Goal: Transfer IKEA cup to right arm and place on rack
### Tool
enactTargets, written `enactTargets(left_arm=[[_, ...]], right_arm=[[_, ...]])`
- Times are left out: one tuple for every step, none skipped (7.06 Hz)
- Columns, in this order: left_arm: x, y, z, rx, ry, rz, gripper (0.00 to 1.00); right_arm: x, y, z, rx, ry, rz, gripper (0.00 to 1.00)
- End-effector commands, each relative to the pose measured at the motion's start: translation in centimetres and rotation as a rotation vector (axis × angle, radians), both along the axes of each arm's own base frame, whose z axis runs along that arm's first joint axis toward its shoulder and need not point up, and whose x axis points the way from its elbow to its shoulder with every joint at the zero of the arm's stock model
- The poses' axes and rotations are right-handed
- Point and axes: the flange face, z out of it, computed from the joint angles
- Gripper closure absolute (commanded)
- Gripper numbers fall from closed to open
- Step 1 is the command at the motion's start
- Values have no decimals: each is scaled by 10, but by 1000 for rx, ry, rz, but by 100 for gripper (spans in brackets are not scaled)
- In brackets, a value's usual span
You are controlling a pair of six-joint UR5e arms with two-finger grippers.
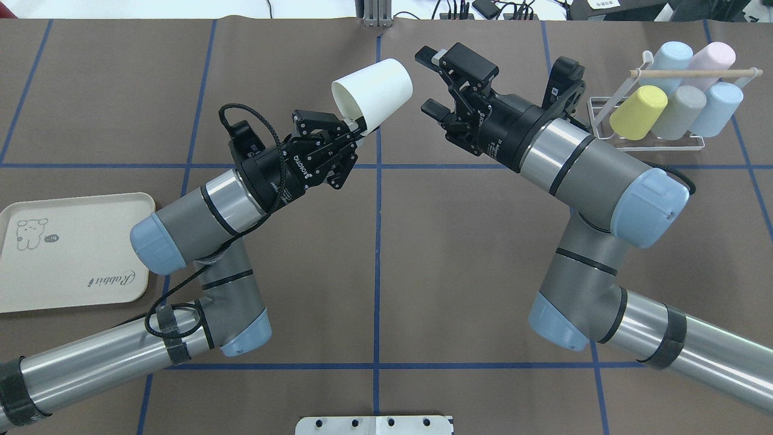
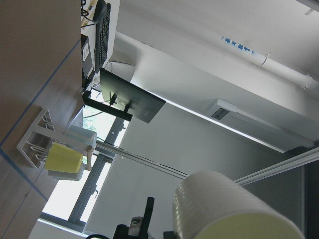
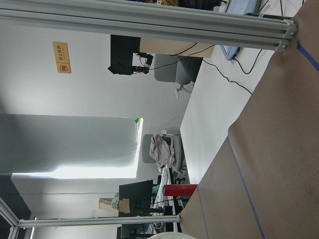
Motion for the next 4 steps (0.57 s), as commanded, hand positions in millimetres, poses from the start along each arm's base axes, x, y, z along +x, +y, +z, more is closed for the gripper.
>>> enactTargets(left_arm=[[8, -3, -9, 2, 4, 1, 100], [13, -3, -12, 1, 2, 4, 100], [17, -1, -14, 2, 4, 8, 100], [19, 1, -19, 5, 10, 13, 100]], right_arm=[[-1, 0, 2, -1, 4, -1, 0], [-2, 1, 1, 0, 3, -2, 0], [-2, 1, 1, -1, 2, -3, 0], [-2, 1, 1, -1, 2, -3, 0]])
